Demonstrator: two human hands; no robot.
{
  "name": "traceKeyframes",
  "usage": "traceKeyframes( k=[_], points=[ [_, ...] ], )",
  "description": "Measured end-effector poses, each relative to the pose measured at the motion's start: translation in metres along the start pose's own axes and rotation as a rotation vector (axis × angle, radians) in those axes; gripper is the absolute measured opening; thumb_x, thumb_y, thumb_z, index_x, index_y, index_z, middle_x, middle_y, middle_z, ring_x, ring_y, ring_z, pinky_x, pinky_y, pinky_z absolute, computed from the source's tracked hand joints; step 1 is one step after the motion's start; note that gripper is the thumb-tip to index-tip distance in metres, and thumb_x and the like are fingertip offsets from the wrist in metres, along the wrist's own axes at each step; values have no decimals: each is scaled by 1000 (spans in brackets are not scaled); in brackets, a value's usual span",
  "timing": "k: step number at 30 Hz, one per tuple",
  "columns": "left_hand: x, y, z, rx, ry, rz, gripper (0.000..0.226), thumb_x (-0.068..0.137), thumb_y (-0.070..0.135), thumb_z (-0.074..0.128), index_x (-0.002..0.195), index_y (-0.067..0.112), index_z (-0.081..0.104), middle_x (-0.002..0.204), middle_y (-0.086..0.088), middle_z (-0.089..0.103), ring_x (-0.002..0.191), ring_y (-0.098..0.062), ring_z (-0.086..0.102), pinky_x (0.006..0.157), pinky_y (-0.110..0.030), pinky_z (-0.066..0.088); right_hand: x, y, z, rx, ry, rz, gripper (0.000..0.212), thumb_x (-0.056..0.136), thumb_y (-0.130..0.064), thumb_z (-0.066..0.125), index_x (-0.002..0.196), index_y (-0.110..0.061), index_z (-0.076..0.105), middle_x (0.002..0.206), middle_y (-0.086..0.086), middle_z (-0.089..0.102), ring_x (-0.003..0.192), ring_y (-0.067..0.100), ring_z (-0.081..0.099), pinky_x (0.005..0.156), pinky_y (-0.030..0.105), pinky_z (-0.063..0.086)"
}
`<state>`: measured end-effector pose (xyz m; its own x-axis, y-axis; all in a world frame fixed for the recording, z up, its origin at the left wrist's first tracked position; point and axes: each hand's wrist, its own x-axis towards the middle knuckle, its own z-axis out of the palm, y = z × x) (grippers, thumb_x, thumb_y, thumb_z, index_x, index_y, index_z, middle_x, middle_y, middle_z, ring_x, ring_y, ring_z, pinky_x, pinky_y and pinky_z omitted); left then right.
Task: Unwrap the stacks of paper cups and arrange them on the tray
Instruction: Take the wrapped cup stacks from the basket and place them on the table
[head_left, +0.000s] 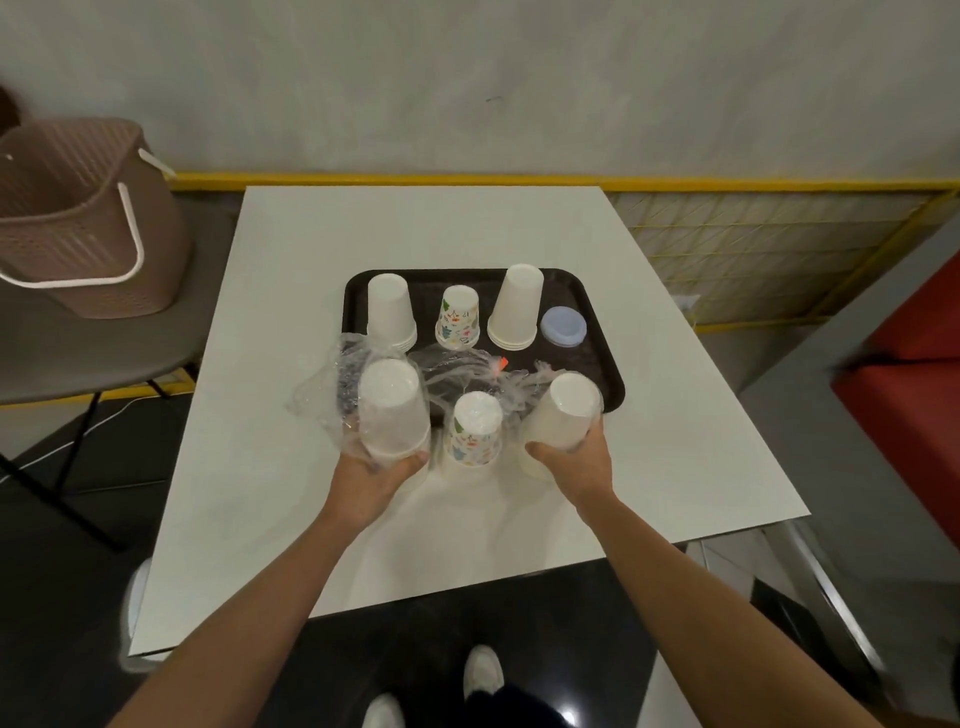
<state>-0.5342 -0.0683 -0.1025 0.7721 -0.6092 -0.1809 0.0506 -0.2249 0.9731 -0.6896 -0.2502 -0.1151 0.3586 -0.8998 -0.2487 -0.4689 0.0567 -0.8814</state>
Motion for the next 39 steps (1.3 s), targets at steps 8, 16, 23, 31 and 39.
traceKeyframes(
  k=[8, 16, 23, 31, 39],
  points=[
    [5, -4, -7, 47, -26, -25, 74, 64, 9, 87, 123, 26, 45, 111, 8, 61, 102, -7, 57, 91, -25, 43, -4, -1, -8, 84, -16, 35, 105, 59, -17, 88, 141, -22, 22, 135, 1, 43, 125, 23, 45, 99, 38, 44],
    [5, -1, -25, 19, -90, -60, 104, 48, 34, 93, 133, 22, 35, 131, 3, 52, 118, -13, 53, 90, -21, 42, -14, -26, -18, 13, 107, -129, 115, 52, -27, 92, 145, -22, 25, 146, 0, 36, 136, 20, 34, 112, 39, 34],
    [-4, 16, -45, 24, -127, -16, 76, 68, 25, 85, 124, 24, 34, 126, 2, 45, 120, -11, 42, 93, -25, 37, -36, -71, -5, -129, 223, -430, 90, 58, -35, 87, 134, -22, 40, 130, -6, 44, 120, 8, 34, 104, 31, 35],
    [-8, 40, -96, -224, -7, 12, 63, 84, 46, 65, 137, 34, 33, 128, 2, 50, 124, -18, 46, 107, -38, 36, -62, -134, 59, -48, 134, -635, 52, 73, -34, 77, 118, -22, 52, 112, -17, 49, 112, 4, 42, 96, 29, 41],
    [16, 66, -147, -161, 239, 65, 26, 89, 23, 65, 111, 27, 54, 96, 4, 60, 104, -17, 57, 88, -30, 45, -81, -200, 125, -22, -68, -731, 23, 81, -27, 70, 101, -23, 58, 104, -12, 54, 104, 10, 50, 84, 15, 37]
  ],
)
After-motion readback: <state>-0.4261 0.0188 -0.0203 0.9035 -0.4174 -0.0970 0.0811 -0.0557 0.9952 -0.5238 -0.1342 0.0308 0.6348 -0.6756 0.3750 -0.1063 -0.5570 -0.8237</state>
